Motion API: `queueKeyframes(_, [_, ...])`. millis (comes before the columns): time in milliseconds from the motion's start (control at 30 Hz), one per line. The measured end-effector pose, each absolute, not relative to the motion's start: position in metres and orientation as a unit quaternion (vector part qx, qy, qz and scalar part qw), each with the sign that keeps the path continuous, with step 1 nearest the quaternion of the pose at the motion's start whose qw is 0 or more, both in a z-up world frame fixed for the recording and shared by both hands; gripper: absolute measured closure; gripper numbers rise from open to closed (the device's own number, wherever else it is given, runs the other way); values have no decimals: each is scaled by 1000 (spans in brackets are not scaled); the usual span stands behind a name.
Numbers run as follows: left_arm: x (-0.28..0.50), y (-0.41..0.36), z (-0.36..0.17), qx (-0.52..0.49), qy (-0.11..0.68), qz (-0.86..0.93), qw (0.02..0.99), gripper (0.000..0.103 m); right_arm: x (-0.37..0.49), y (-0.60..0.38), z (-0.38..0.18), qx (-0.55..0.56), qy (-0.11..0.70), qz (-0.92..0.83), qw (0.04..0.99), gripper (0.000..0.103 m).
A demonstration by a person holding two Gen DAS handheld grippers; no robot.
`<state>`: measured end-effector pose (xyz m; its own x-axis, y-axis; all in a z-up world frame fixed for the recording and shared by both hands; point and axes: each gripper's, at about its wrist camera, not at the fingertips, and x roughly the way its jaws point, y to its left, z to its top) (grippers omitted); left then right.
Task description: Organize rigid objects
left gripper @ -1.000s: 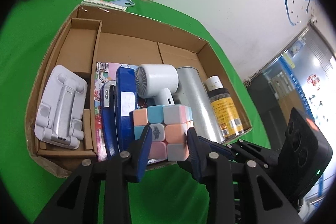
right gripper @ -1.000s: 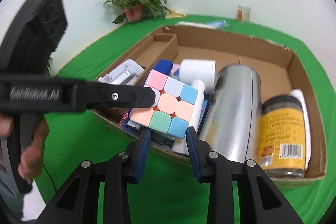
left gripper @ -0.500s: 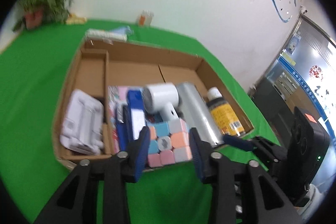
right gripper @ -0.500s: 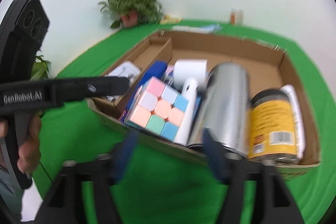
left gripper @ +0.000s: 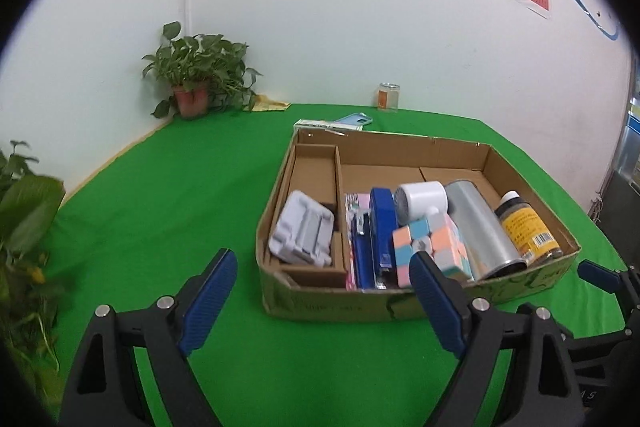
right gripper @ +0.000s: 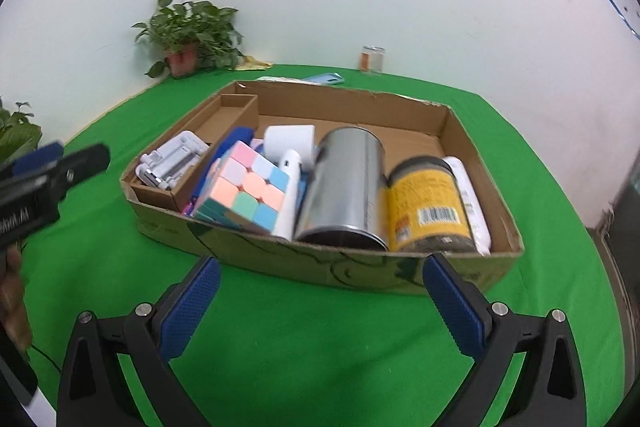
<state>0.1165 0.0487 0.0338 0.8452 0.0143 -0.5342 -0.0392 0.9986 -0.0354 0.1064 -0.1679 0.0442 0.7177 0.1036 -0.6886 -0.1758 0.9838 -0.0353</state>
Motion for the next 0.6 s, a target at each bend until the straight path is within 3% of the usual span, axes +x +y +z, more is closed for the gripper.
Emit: queueKeyframes(600, [69,-9,58,12,254,12,967,15,46,-211,71,-43,326,17,944,1])
